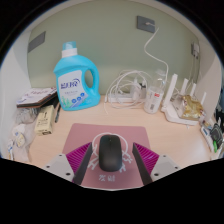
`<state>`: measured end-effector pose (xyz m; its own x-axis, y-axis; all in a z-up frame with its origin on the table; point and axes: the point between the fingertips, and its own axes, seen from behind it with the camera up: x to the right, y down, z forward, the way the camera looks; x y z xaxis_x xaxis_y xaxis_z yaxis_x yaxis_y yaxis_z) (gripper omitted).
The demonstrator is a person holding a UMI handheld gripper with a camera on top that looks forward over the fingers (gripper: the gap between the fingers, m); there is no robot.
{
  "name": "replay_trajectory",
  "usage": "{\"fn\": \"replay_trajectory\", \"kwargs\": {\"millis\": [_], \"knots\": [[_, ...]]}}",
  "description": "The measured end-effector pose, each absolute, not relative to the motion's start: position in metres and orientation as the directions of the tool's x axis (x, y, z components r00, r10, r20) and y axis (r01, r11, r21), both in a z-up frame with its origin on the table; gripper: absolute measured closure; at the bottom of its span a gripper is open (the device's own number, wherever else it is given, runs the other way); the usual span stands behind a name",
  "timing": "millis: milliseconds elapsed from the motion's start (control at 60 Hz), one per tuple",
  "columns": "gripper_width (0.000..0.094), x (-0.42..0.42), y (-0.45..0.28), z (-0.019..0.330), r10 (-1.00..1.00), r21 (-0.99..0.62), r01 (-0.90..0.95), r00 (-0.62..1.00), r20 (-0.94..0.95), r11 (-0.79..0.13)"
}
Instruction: Arrange mouse
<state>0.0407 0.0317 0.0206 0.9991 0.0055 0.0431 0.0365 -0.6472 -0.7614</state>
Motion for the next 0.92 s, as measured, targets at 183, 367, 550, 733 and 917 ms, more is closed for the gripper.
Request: {"fn": "replay_trajectory", "kwargs": {"millis": [183,367,550,733,917], "knots": [[0.0087,0.033,-0.034,0.092,0.002,-0.789,0.073,0.996,0.09,-0.611],[0.0085,0.016,-0.119,0.15,-0.009,-0.818,0.08,0.995,0.103,-0.57],[0.0087,0.008,-0.185,0.179,-0.027,-0.83,0.094,0.991,0.131,-0.549],[0.0087,0.007,-0.219,0.193,-0.046,-0.842,0.089,0.99,0.134,-0.532],[0.0088,0.004,-0.233,0.197,-0.043,-0.843,0.094,0.99,0.138,-0.53]]}}
